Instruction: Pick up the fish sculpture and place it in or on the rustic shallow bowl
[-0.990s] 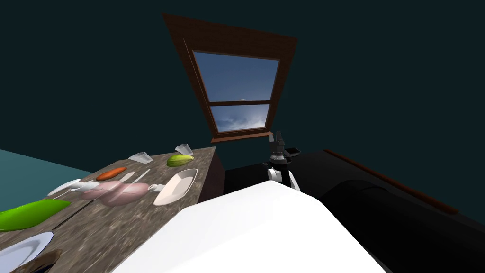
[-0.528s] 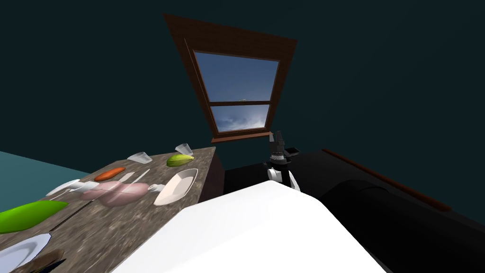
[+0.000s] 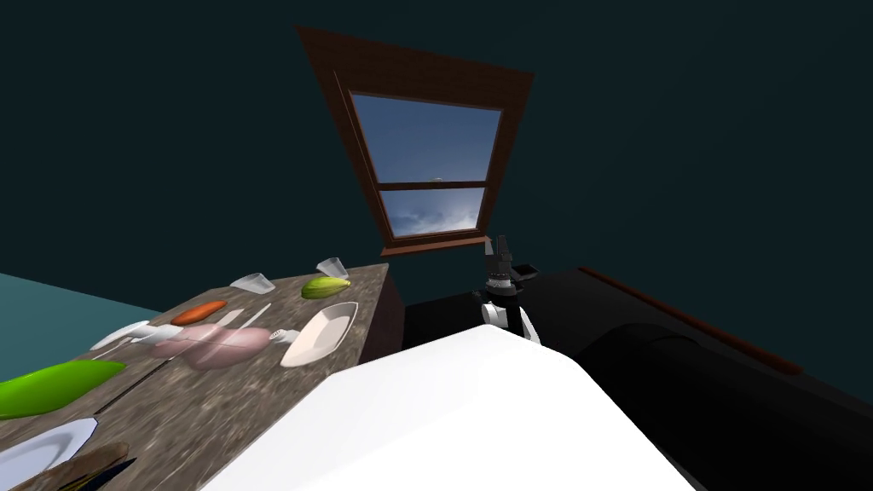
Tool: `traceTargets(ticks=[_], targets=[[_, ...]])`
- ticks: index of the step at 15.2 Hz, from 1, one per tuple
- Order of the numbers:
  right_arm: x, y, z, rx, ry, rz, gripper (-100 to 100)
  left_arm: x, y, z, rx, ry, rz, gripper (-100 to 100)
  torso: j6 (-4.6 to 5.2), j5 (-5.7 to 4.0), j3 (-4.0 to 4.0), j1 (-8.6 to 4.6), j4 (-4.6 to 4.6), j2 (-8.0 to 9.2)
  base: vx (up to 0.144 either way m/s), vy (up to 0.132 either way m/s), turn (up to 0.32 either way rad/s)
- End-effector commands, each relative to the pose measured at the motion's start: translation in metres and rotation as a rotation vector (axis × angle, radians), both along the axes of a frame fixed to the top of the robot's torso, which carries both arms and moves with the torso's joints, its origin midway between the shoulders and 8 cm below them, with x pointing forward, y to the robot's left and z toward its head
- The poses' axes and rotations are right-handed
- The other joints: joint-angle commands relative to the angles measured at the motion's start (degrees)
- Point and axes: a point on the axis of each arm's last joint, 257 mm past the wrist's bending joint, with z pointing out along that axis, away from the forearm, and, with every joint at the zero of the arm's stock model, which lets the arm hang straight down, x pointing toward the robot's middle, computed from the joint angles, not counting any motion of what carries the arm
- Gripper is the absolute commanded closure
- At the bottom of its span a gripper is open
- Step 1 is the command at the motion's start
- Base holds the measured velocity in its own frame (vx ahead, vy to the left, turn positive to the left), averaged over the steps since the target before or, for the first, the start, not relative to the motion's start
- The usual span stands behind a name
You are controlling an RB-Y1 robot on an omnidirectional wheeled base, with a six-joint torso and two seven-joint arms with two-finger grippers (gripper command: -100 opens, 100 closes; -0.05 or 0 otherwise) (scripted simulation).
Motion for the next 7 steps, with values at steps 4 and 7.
traceTargets(ticks=[4, 7], targets=[[0.0000, 0.0000, 0.0000, 0.000, 0.000, 0.000, 0, -0.0012, -0.0019, 0.0067, -0.002, 0.000, 0.002, -100, 0.00, 0.02, -0.02, -0.02, -0.01, -0.04, -0.008, 0.010, -0.005], [0.0000, 0.0000, 0.0000, 0.000, 0.000, 0.000, 0, -0.0012, -0.0019, 0.0067, -0.002, 0.000, 0.002, -100, 0.00, 0.01, -0.04, -0.05, -0.02, -0.07, 0.000, 0.000, 0.000]])
